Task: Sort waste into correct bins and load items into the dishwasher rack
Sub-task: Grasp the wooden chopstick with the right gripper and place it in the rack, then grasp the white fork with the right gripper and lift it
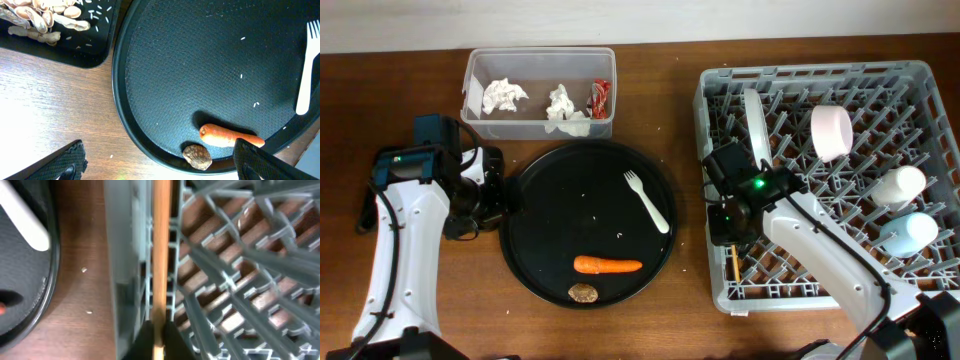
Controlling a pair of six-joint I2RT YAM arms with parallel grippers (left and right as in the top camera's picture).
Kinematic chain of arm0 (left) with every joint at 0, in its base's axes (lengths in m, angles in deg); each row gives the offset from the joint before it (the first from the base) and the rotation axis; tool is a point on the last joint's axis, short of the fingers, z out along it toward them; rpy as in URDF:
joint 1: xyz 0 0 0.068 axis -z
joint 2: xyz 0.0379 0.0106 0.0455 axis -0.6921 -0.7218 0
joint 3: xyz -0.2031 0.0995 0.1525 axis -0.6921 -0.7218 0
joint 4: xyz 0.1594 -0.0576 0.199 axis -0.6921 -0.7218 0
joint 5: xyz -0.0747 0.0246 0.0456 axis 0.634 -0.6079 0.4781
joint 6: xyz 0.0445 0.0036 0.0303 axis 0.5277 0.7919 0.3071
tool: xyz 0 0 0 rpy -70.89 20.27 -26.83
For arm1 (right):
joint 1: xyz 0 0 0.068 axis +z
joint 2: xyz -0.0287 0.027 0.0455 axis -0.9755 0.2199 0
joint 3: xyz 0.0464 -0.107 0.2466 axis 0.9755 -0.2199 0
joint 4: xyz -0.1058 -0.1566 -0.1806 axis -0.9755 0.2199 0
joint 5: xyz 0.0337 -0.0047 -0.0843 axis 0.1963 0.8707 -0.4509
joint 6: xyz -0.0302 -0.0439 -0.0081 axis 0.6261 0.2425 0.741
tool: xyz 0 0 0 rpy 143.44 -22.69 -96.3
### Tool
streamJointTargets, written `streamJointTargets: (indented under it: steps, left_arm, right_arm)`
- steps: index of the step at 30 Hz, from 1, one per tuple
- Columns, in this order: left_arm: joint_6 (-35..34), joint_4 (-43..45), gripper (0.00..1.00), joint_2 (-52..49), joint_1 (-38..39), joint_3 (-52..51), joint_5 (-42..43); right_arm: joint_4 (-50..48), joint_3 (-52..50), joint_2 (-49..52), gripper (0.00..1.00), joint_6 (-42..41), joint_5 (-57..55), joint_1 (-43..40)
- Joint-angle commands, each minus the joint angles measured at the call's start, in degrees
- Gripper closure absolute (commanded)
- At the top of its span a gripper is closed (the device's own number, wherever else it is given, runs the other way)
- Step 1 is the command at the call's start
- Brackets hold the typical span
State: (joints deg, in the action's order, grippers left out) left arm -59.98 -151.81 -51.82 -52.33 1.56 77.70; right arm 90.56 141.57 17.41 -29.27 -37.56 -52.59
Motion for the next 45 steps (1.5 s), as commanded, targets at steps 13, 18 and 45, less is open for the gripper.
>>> streamJointTargets:
  steps: [13,18,45]
  left_arm:
    - [0.15,-0.02,0.06,0.57,-0.11,-0.15,0.37]
    - [0.15,-0.02,0.06,0.57,-0.11,-0.15,0.37]
    - [0.15,-0.02,0.06,0.55,-0.11,-0.15,0.37]
  right_arm:
    - [-2.01,21.51,3.91,0.42,14.27,5.81,6.43]
    - [-10.27,21.51,19.10,0.40,17.29,7.02,9.73]
    - [-31.08,21.51,36.02,0.60,17.44,8.00,10.95]
